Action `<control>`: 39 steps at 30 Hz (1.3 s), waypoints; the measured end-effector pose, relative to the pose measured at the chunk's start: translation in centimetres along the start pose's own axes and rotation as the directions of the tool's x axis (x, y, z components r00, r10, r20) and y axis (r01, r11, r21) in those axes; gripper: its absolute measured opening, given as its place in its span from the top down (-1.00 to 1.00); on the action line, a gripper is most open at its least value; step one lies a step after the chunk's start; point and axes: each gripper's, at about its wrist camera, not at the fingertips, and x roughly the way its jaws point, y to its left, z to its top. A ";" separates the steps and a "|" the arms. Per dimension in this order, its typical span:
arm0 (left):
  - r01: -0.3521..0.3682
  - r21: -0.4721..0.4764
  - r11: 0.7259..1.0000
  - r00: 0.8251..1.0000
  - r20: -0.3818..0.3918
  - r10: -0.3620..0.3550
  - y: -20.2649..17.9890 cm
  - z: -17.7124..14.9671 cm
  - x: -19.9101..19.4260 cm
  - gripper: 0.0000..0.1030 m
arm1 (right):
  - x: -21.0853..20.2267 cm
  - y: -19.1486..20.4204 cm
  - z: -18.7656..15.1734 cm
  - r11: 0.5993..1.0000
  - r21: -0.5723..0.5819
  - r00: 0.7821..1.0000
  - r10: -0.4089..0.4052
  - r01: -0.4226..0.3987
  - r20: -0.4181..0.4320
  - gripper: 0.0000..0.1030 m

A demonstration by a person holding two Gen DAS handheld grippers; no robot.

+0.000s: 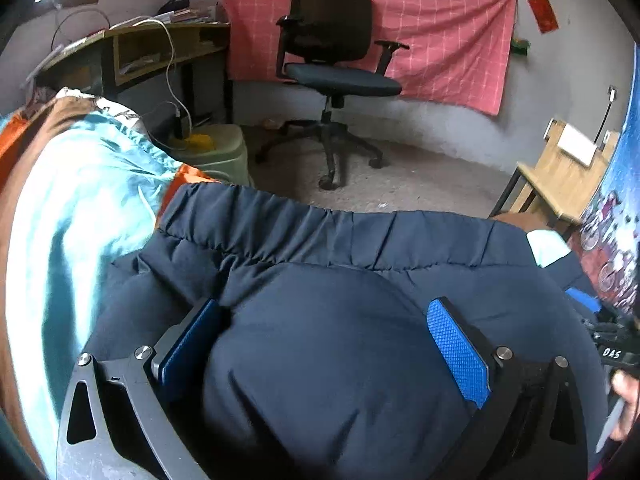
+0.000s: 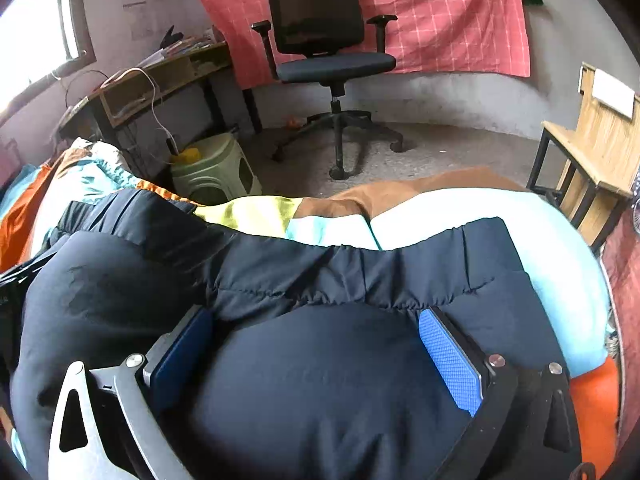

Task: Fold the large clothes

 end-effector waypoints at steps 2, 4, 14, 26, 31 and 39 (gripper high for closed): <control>0.038 -0.033 0.999 0.999 0.014 -0.038 0.8 0.0 0.0 -0.98 | 0.0 -0.6 -0.2 0.999 0.026 0.999 0.031 -0.032 0.008 -1.00; 0.059 -0.046 0.997 0.998 0.014 -0.058 1.1 0.4 0.1 -0.98 | 0.2 -1.0 -0.2 0.997 0.047 0.999 0.053 -0.053 0.014 -1.00; 0.047 -0.039 0.998 0.998 0.031 -0.046 1.0 0.8 -0.1 -0.98 | 0.2 -0.4 -0.5 0.999 0.032 0.999 0.027 -0.028 0.027 -1.00; 0.026 -0.028 0.999 0.999 0.042 -0.025 0.9 0.1 0.1 -0.98 | 0.3 -0.3 -0.6 0.999 0.030 0.999 0.025 -0.026 0.028 -1.00; 0.005 -0.017 1.000 0.999 0.040 -0.004 0.9 0.0 0.1 -0.98 | 0.2 -0.4 -0.8 0.999 0.027 0.999 0.016 -0.017 0.039 -1.00; -0.047 0.010 0.999 0.999 0.028 0.047 0.5 -0.4 -0.3 -0.98 | -0.7 -0.1 -1.0 1.000 0.015 0.997 -0.017 0.016 0.071 -1.00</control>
